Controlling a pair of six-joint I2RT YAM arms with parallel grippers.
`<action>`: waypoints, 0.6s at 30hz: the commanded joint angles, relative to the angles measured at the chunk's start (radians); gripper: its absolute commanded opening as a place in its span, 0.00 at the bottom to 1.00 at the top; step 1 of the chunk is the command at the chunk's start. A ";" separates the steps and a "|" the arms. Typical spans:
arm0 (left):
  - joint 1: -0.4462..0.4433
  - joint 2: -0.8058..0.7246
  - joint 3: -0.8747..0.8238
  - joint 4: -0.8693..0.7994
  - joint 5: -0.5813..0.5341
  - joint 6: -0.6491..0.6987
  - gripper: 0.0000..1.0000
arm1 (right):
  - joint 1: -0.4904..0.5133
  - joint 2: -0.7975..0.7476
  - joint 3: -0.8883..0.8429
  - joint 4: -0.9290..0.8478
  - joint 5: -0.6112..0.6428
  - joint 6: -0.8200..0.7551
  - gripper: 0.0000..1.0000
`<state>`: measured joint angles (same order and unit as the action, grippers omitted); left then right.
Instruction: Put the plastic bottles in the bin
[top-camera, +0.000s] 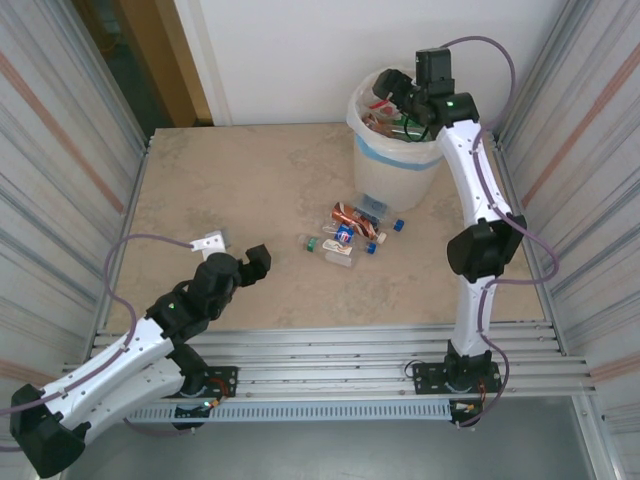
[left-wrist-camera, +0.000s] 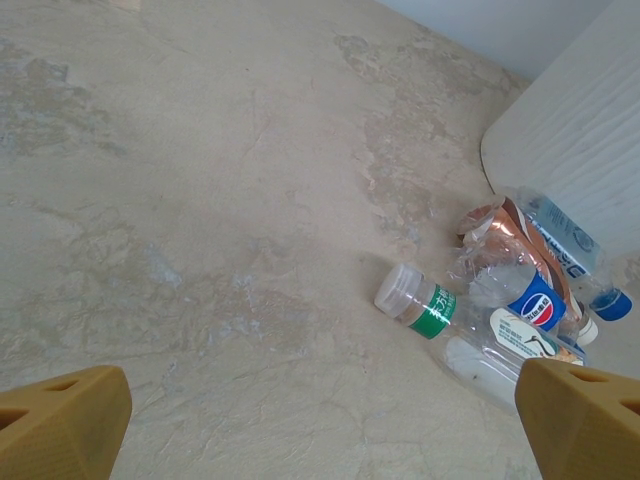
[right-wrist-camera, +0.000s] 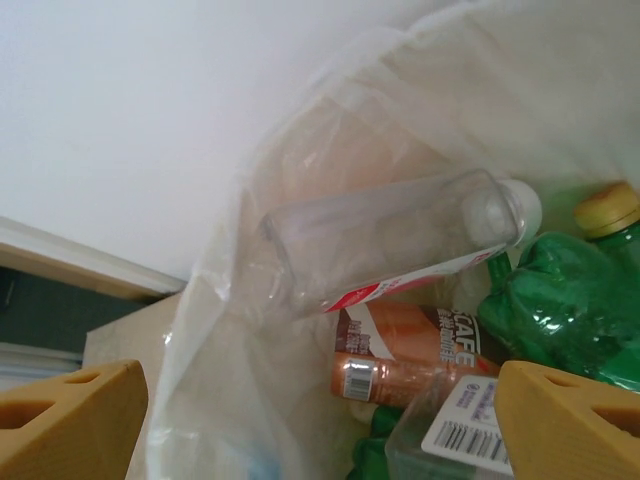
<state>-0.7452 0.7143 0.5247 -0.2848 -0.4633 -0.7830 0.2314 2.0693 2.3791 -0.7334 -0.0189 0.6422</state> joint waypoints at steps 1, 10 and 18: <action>0.008 -0.019 0.029 -0.020 -0.006 0.018 0.99 | 0.028 -0.100 0.030 -0.060 0.034 -0.105 0.89; 0.007 -0.074 0.032 -0.079 -0.038 0.018 0.99 | 0.218 -0.342 -0.256 -0.056 0.196 -0.313 0.99; 0.007 -0.105 0.019 -0.099 -0.076 -0.005 0.99 | 0.363 -0.537 -0.610 -0.048 0.204 -0.353 0.98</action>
<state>-0.7452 0.6228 0.5312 -0.3626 -0.4950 -0.7830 0.5655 1.5681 1.8397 -0.7647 0.1593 0.3355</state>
